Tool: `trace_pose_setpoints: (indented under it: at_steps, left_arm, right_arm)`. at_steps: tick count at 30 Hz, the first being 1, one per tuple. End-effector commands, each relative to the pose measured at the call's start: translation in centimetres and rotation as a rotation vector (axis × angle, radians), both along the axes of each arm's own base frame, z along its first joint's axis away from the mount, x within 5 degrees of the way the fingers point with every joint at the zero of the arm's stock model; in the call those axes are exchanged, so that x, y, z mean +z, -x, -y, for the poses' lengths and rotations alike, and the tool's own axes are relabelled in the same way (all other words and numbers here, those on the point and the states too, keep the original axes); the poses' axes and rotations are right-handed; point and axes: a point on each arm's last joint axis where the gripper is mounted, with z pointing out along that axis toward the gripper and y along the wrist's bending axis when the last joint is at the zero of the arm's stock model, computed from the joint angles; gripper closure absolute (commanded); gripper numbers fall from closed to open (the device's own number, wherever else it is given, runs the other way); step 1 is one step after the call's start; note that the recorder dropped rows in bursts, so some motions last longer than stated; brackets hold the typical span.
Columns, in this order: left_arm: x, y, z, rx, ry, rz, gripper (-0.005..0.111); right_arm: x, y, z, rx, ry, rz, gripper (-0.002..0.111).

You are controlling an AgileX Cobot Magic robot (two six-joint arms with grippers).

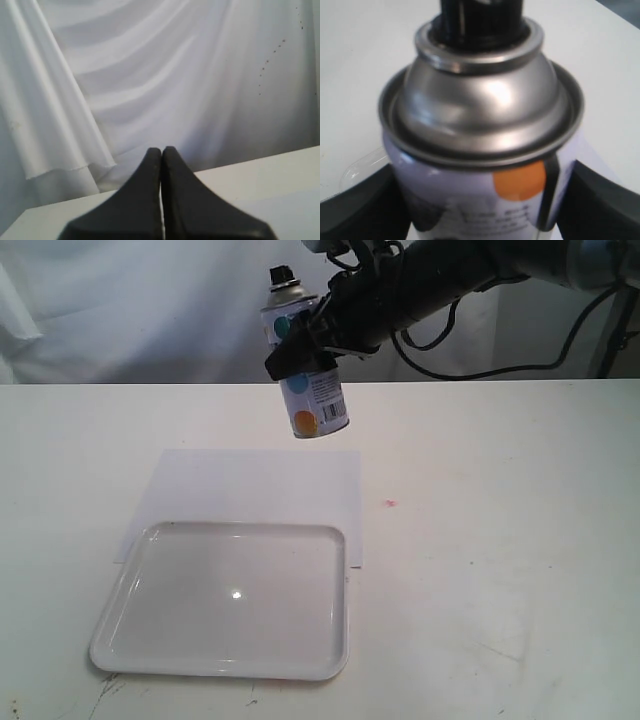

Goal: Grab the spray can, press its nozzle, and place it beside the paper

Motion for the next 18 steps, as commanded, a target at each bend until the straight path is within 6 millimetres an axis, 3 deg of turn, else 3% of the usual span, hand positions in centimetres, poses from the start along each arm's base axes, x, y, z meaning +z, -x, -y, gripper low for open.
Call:
trace_pose_setpoints:
  at_steps: [1,3,18]
  left_arm:
    - [-3.13,-0.01,-0.19,0.021,-0.014,-0.039,0.107]
    - [-4.04,0.05,-0.19,0.021,-0.015,-0.055,0.107]
    - [-4.00,0.13,-0.24,0.021,0.042,-0.051,0.107]
  right_arm:
    - [1.60,0.18,-0.14,-0.009,-0.049,0.044,0.108]
    - [1.60,0.18,-0.14,-0.009,-0.049,0.044,0.108]
    - [1.59,0.17,-0.13,-0.004,-0.045,0.051,0.108]
